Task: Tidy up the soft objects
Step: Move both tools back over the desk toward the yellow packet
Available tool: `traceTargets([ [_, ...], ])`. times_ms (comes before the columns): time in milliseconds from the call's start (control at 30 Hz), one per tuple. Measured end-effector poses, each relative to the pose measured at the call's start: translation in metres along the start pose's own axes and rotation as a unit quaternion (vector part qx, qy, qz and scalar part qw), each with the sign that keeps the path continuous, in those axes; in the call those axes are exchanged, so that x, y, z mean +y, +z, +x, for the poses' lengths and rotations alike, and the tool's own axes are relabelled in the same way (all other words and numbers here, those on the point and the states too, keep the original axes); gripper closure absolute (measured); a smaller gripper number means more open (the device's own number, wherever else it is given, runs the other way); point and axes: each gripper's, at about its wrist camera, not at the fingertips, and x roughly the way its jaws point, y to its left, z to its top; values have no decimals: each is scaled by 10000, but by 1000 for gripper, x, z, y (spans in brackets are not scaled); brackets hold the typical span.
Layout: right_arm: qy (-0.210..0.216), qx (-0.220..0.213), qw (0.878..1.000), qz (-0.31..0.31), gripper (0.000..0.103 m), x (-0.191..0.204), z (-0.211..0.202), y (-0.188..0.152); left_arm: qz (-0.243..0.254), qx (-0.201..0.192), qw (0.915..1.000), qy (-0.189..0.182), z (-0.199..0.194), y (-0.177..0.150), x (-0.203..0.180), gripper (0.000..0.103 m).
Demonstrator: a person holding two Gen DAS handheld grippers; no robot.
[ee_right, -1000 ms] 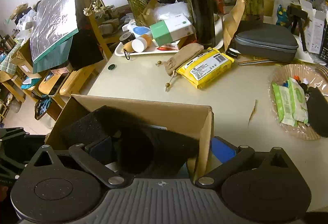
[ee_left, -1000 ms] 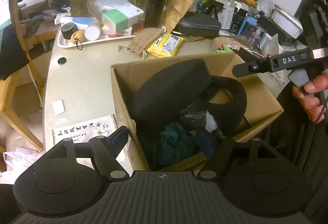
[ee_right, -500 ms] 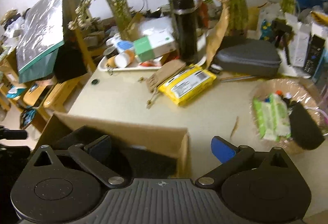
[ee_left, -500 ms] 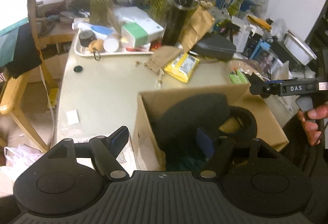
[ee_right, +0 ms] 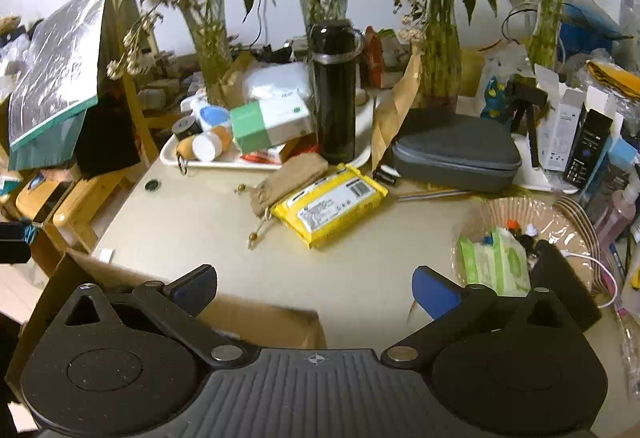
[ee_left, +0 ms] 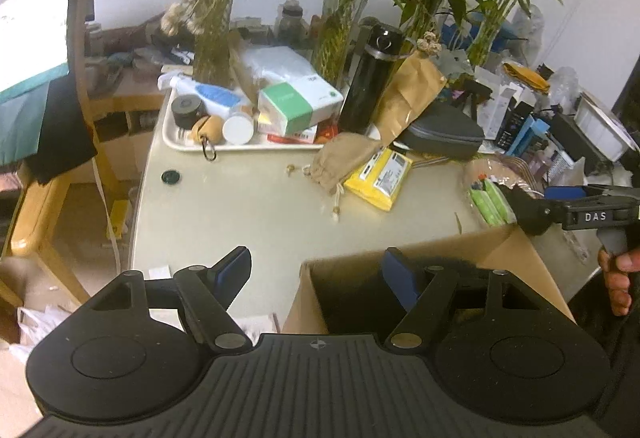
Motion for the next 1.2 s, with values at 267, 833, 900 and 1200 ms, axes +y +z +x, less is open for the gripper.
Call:
traceTargets([
  [267,13,-185,9998,66,0,-2,-3,15,136,-110,9998,-123,7,17,-12,31],
  [833,-78,-632,9978,-195,0,-13,11,49,399,-721,9966,33,14,51,-10,31],
  [900,-78,-640,9976,-244,0,-13,22,51,401,-734,9965,75,20,51,-6,31],
  [1200,263,-780,9952,-522,0,-17,73,59,212,-639,9975,229,51,43,19,31],
])
